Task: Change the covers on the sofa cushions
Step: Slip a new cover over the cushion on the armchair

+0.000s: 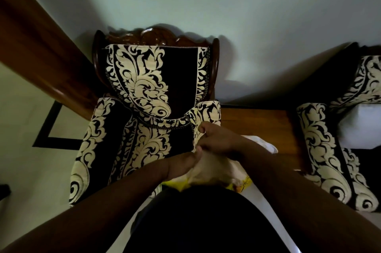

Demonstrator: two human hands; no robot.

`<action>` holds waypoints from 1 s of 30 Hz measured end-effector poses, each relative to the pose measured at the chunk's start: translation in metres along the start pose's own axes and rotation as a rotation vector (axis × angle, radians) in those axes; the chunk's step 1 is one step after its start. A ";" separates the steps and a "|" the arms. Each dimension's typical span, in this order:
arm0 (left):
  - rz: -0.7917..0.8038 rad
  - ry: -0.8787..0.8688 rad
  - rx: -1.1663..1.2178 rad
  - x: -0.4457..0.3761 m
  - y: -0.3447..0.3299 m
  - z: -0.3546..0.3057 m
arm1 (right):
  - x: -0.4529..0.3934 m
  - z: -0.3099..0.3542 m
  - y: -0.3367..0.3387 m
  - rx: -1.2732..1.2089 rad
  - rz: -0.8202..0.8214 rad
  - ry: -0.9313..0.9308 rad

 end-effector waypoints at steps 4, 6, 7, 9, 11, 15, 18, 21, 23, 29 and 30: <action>-0.115 0.013 0.205 0.000 0.024 0.001 | -0.001 -0.007 0.016 0.220 0.008 -0.054; -0.111 0.035 0.190 -0.004 0.033 0.004 | 0.007 -0.008 0.019 0.498 0.127 -0.099; -0.115 0.051 0.148 -0.003 0.039 0.003 | 0.013 -0.010 0.020 0.573 0.179 -0.128; -0.138 0.061 0.079 -0.004 0.055 0.003 | 0.024 -0.027 0.025 0.546 0.248 -0.223; -0.139 0.090 -0.022 0.001 0.065 0.002 | 0.035 -0.046 0.027 0.473 0.280 -0.246; -0.067 0.092 -0.289 -0.011 0.071 -0.005 | 0.037 -0.056 0.004 0.351 0.227 -0.045; 0.043 -0.045 -0.390 -0.033 0.040 -0.033 | 0.030 -0.044 -0.008 0.290 0.117 0.062; 0.241 -0.036 -0.530 -0.040 -0.008 -0.027 | 0.030 -0.055 0.004 0.415 0.140 -0.009; 0.277 -0.022 -0.596 -0.037 -0.024 -0.008 | 0.038 -0.077 0.013 0.630 0.209 -0.102; 0.282 0.035 -0.528 -0.048 -0.017 -0.007 | 0.067 -0.118 0.048 0.594 0.164 -0.170; 0.300 0.046 -0.514 -0.055 -0.019 -0.016 | 0.064 -0.113 0.053 0.493 0.089 -0.130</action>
Point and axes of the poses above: each hand's wrist, its own x-axis away from the middle knuckle, its own y-axis out of the back of the hand, z = x × y, the point moved 8 cm from there along -x, towards the middle knuckle, and after that the axes turned 1 degree about -x, right-handed, at the moved point
